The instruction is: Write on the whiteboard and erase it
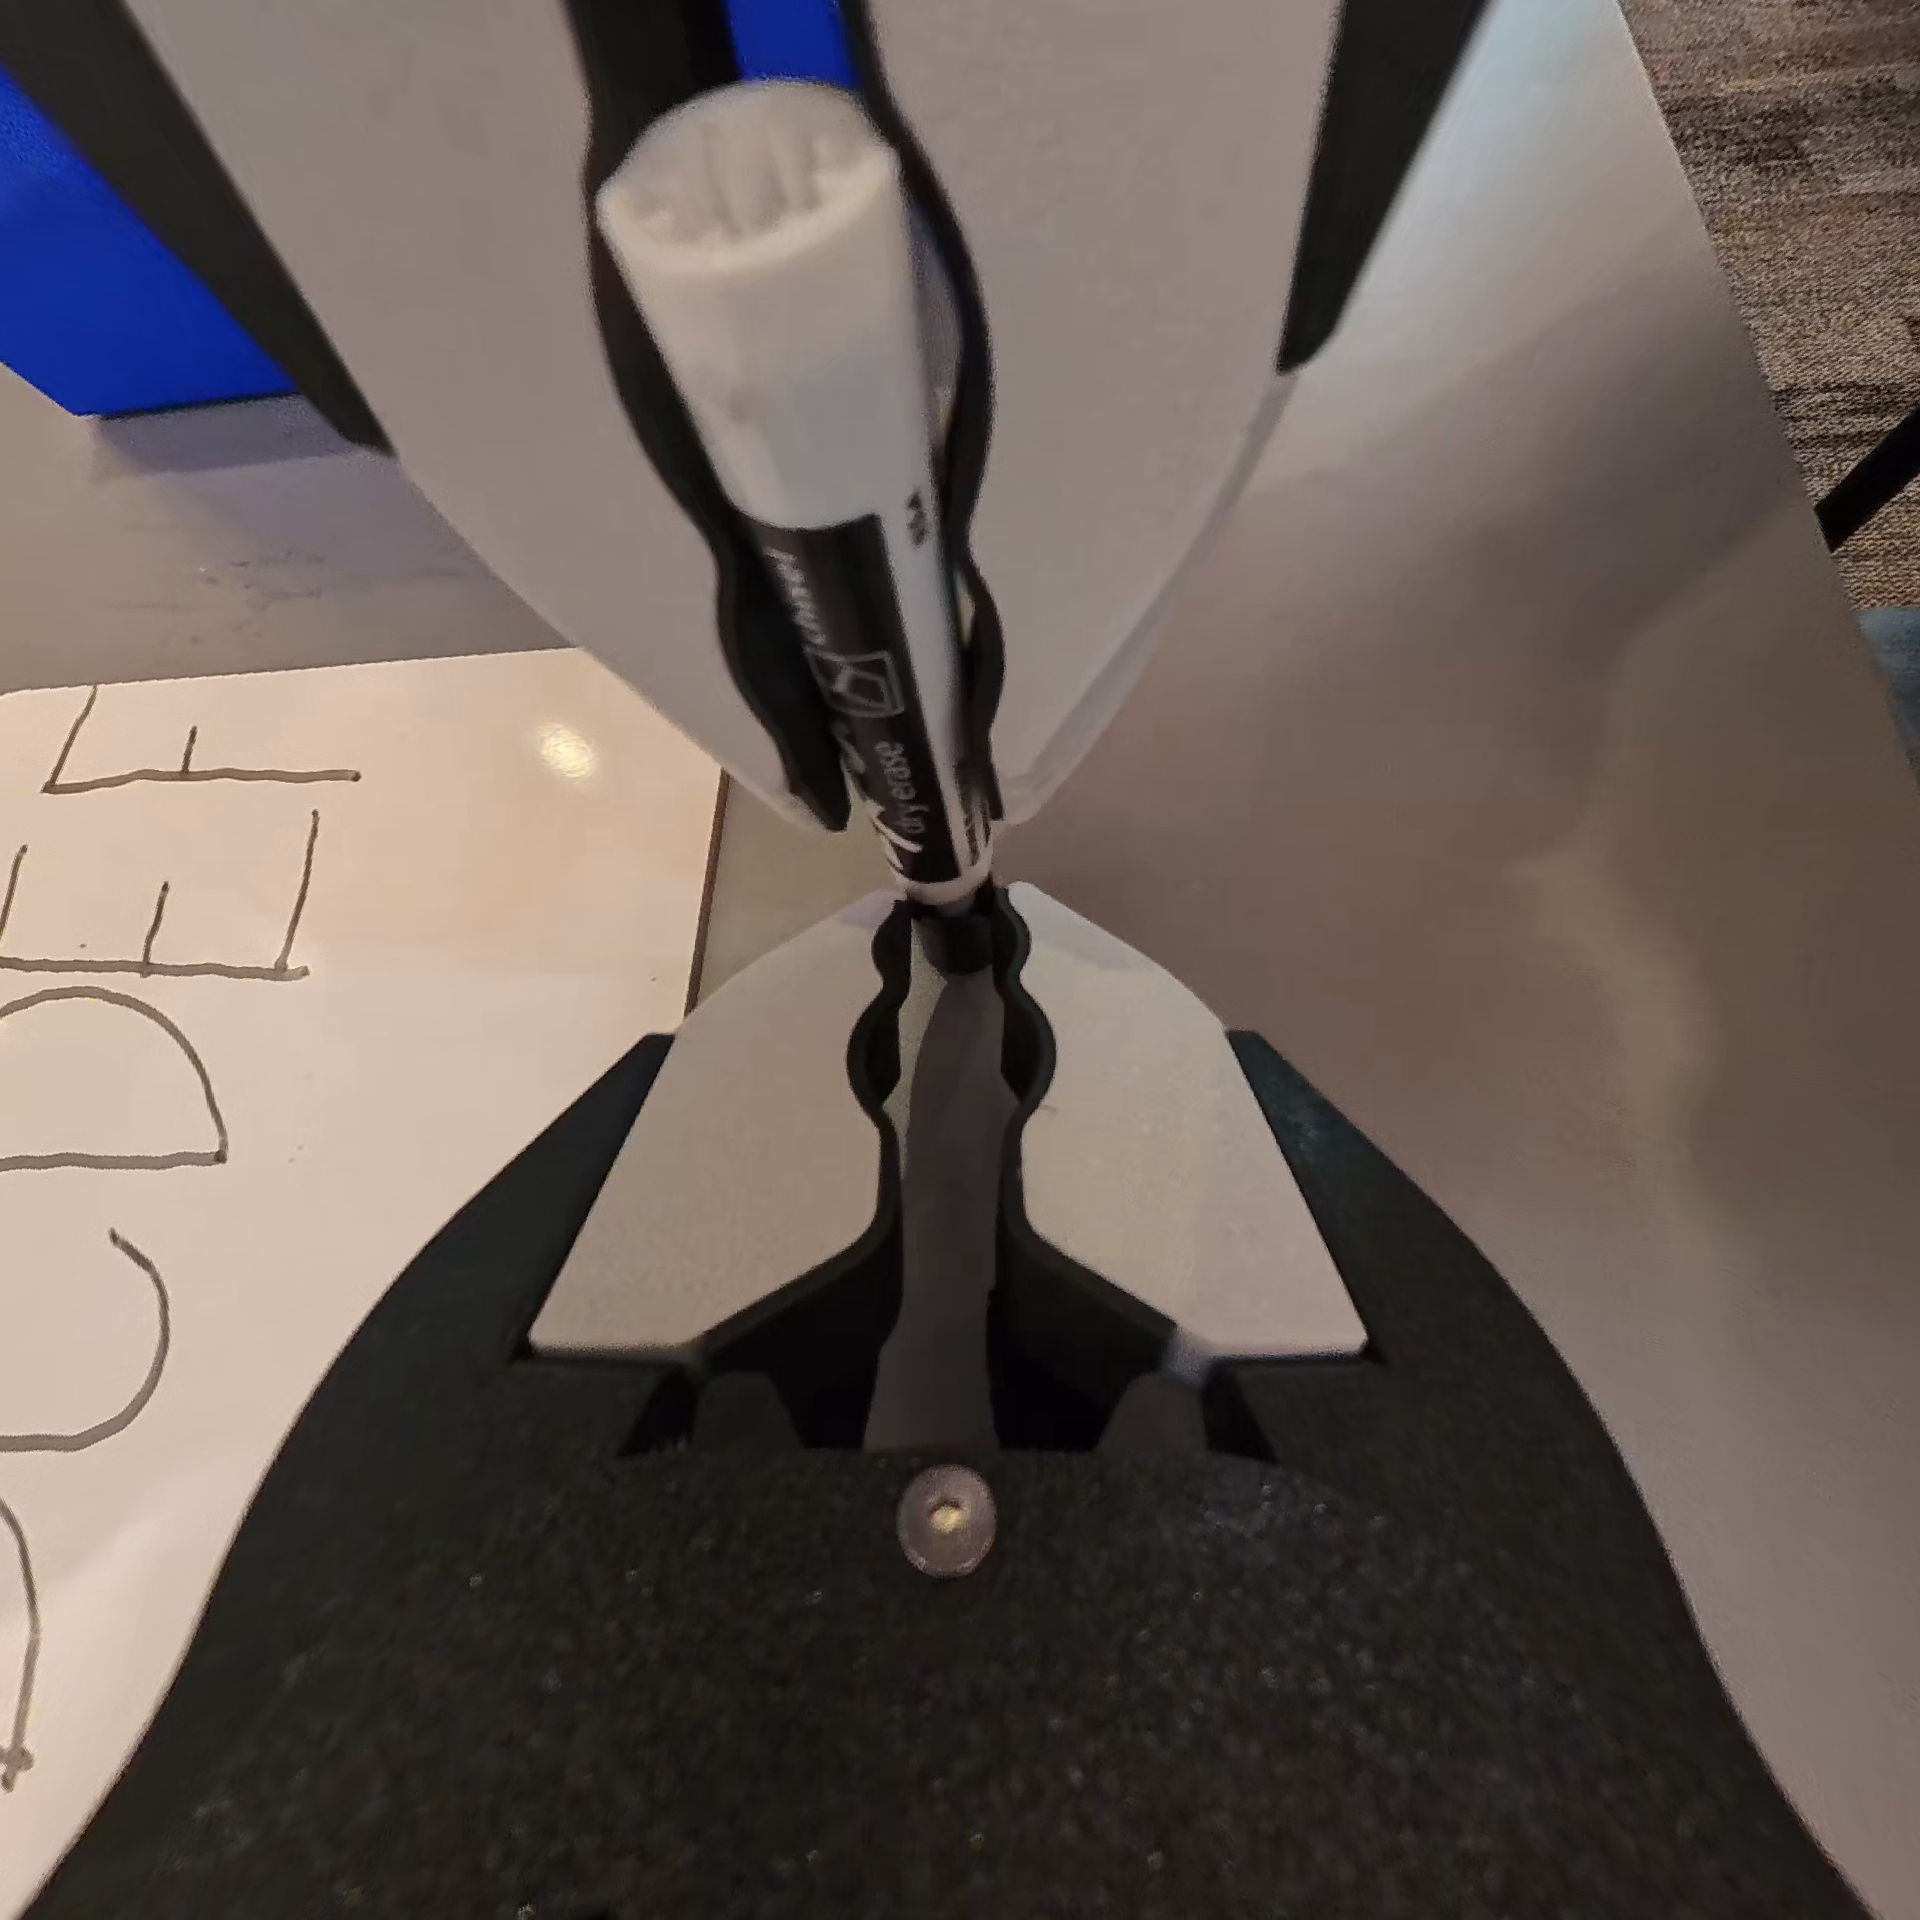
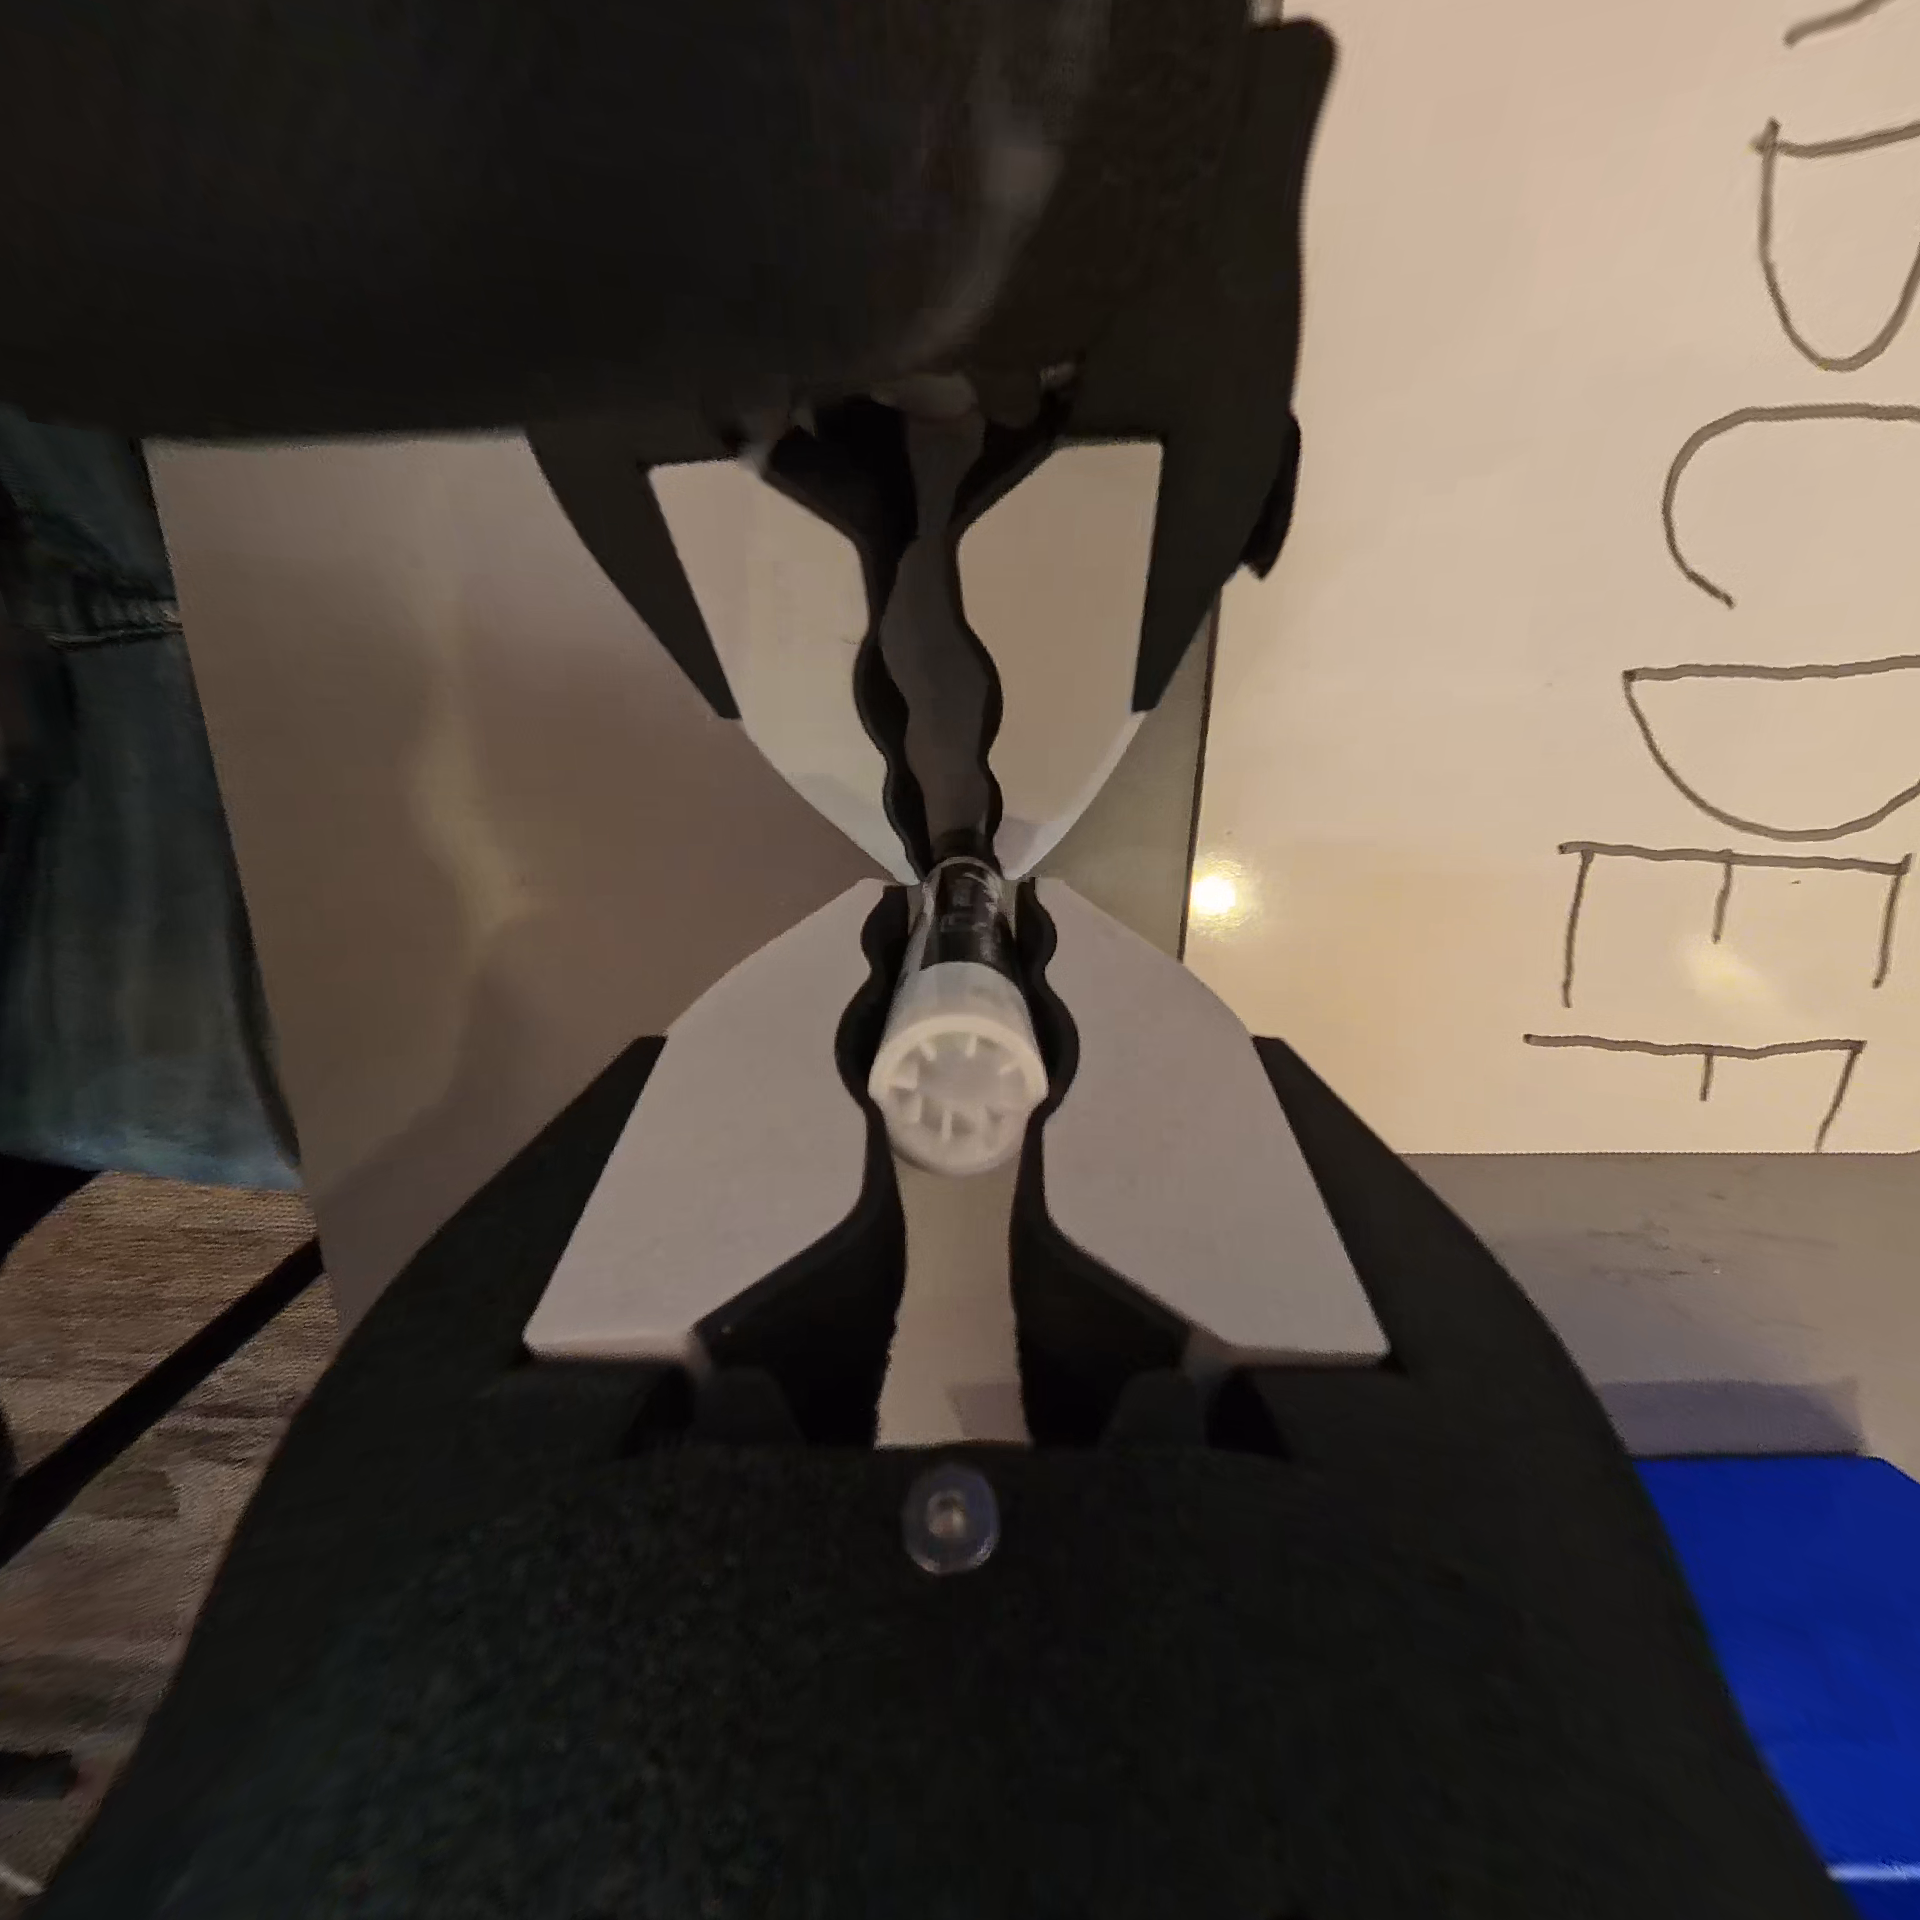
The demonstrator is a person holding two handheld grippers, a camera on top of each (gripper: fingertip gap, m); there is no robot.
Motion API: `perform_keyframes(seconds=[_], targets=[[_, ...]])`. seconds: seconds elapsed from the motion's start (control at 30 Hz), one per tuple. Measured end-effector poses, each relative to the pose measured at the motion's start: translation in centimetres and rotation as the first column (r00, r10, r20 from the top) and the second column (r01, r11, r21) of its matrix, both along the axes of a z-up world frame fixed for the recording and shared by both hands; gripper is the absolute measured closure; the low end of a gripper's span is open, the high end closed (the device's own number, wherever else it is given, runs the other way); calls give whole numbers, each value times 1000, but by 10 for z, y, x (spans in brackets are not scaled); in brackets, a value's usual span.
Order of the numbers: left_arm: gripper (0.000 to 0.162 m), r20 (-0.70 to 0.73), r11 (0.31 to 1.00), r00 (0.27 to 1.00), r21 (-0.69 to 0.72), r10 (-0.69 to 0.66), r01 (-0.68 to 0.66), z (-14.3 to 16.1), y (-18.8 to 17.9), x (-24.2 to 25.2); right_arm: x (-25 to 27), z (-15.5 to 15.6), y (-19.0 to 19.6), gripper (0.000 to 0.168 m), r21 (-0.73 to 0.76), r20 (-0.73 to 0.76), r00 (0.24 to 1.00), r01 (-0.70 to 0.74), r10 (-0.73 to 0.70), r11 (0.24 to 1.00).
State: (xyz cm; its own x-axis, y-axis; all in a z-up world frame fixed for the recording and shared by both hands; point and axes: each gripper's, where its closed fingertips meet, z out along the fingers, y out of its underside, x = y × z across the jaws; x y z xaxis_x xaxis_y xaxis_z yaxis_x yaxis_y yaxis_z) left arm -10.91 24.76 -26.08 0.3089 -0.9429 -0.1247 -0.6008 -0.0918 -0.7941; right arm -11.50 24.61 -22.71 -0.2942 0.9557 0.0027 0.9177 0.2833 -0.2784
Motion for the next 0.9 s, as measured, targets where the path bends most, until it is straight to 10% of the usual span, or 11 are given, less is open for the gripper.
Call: perform_keyframes(seconds=[0.9], targets=[[144, -80, 998, 996, -43, 39, -43, -14, 0, -5, 2, -3, -1, 147, 36, -6, 1000, 9, -9, 999]])
